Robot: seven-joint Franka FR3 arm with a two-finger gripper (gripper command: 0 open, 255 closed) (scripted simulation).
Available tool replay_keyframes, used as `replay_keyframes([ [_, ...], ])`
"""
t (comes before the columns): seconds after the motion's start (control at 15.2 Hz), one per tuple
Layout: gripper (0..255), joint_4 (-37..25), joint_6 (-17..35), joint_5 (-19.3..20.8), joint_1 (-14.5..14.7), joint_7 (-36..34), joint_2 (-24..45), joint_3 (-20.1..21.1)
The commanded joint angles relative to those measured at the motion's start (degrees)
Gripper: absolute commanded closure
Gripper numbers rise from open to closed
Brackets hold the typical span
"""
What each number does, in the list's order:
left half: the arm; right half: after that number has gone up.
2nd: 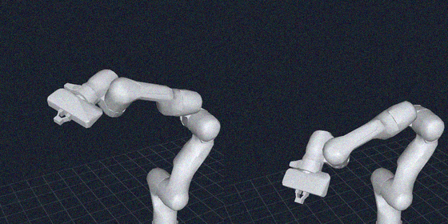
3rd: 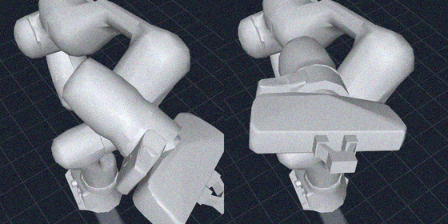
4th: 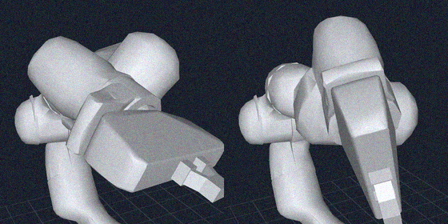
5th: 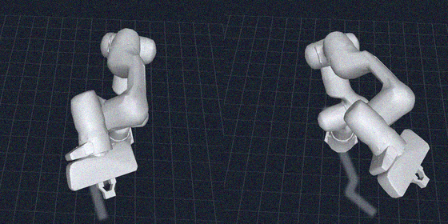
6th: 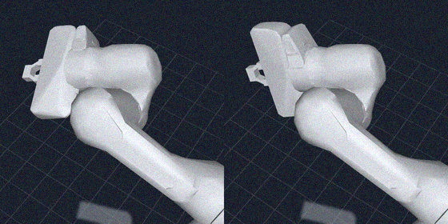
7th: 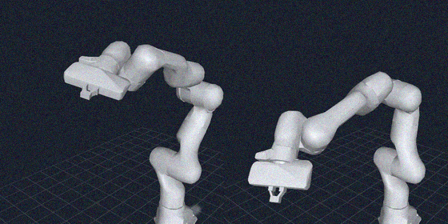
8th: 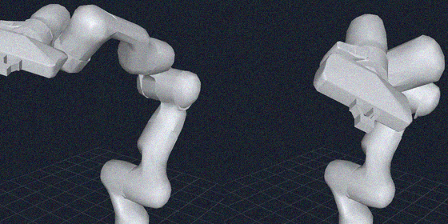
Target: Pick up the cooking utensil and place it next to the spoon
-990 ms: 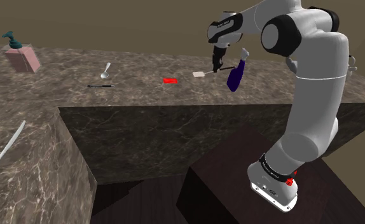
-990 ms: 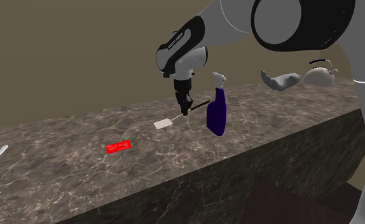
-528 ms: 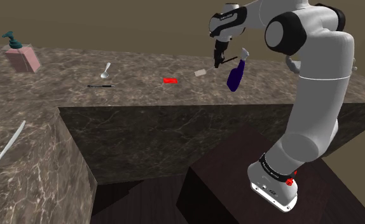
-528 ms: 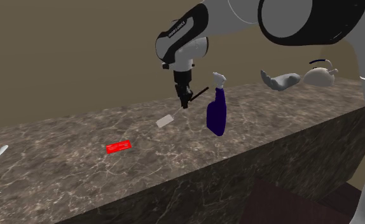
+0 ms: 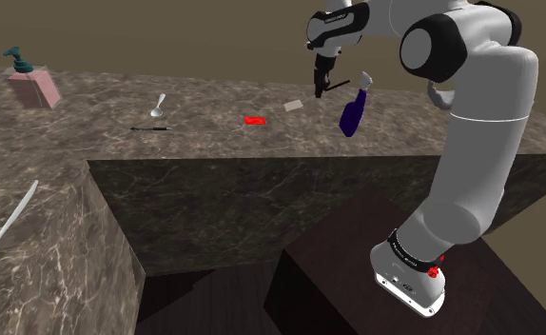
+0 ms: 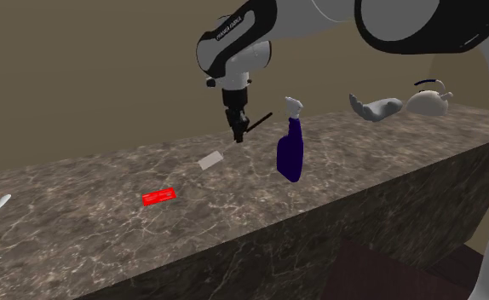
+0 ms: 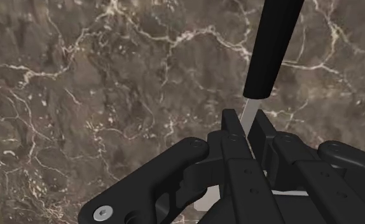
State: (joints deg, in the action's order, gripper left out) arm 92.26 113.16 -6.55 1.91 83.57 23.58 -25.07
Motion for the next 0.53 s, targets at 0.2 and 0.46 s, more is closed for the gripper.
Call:
replay_keyframes([
  [0.2, 255, 0.7, -0.2, 0.9, 4.5, -6.2, -0.8, 1.5],
  [0.46, 255, 0.0, -0.7, 1.3, 7.9, -11.0, -0.6, 2.9],
])
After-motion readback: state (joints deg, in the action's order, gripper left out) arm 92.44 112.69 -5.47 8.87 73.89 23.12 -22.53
